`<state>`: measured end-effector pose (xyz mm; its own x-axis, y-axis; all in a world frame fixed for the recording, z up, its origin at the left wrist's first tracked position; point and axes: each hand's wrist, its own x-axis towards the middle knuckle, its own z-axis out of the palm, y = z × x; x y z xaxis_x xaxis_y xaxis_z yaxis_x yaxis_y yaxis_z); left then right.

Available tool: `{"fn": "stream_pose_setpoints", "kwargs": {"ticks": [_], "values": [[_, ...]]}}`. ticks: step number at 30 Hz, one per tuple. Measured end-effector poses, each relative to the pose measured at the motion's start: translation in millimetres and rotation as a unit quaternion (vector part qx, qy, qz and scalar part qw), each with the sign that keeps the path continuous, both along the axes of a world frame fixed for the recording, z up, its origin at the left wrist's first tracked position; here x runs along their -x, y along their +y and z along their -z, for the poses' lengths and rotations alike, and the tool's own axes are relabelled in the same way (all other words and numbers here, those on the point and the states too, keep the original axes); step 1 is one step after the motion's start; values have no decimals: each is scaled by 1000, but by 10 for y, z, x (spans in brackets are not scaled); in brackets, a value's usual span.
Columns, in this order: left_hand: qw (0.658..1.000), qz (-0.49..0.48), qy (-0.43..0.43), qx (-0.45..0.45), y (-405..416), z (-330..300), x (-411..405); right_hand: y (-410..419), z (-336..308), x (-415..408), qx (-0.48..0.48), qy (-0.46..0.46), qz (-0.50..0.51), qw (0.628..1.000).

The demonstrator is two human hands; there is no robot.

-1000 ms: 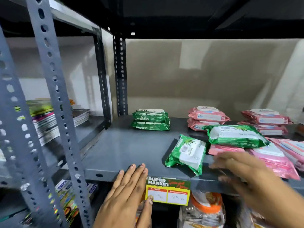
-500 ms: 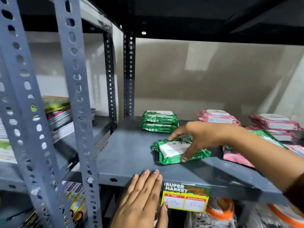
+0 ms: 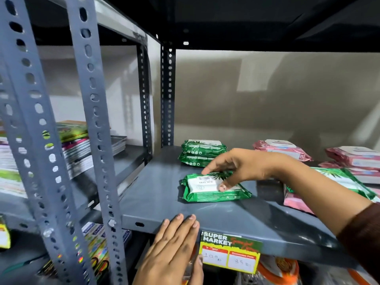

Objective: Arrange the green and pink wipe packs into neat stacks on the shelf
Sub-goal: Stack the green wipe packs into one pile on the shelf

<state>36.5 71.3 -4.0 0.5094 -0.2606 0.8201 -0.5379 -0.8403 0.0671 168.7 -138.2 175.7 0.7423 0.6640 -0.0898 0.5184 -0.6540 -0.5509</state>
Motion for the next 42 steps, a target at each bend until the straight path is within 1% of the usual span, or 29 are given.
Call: {"fn": "stream_pose_setpoints", "kwargs": {"ticks": [2, 4, 7, 9, 11, 12, 14, 17, 19, 20, 23, 26, 28, 32, 35, 38, 40, 42], "values": [[1000, 8, 0, 6, -12, -13, -6, 20, 6, 10, 28, -25, -4, 999], [1000, 9, -3, 12, -19, -11, -3, 90, -20, 76, 66, -78, 28, 994], [1000, 7, -8, 18, -19, -11, 7, 248, 5, 225, 141, -204, 110, 963], [1000, 8, -8, 21, -35, -36, 19, 344, 67, 279, 171, -227, 153, 947], [999, 10, 2, 32, -56, -48, 28, 362, 38, 243, 171, -193, 186, 948], [999, 11, 8, 37, -64, -52, 34, 332, -17, 205, 166, -173, 186, 953], [999, 10, 15, 34, -83, -44, 35, 187, -193, 159, 177, -147, 134, 964], [999, 5, 30, 17, -77, -2, 26, 63, -289, 188, 247, -72, 17, 966], [999, 1, 41, 12, -50, 11, 29, 142, -217, 182, 245, -49, -31, 968], [999, -2, 45, 10, -37, 12, 34, 189, -163, 149, 233, -52, -37, 970], [998, 0, 64, 19, -10, -22, 33, 265, -88, 81, 189, -83, 1, 979], [998, 7, 67, 18, -40, -71, 21, 292, -23, 101, 162, -127, 55, 977], [997, 10, 69, 23, -52, -92, 31, 334, 46, 102, 143, -143, 72, 977], [997, 30, 45, 48, -47, -95, 48, 369, 79, 64, 127, -138, 86, 979], [996, 29, 43, 66, -85, -83, 75, 377, 101, 19, 127, -137, 73, 980], [996, 25, 68, 49, -58, -98, 94, 372, 113, 8, 133, -126, 73, 980], [997, 17, 68, 29, -16, -101, 94, 413, 128, 1, 136, -127, 77, 979], [997, 6, 54, 51, 22, -104, 111, 483, 136, 0, 140, -128, 67, 980]]}}
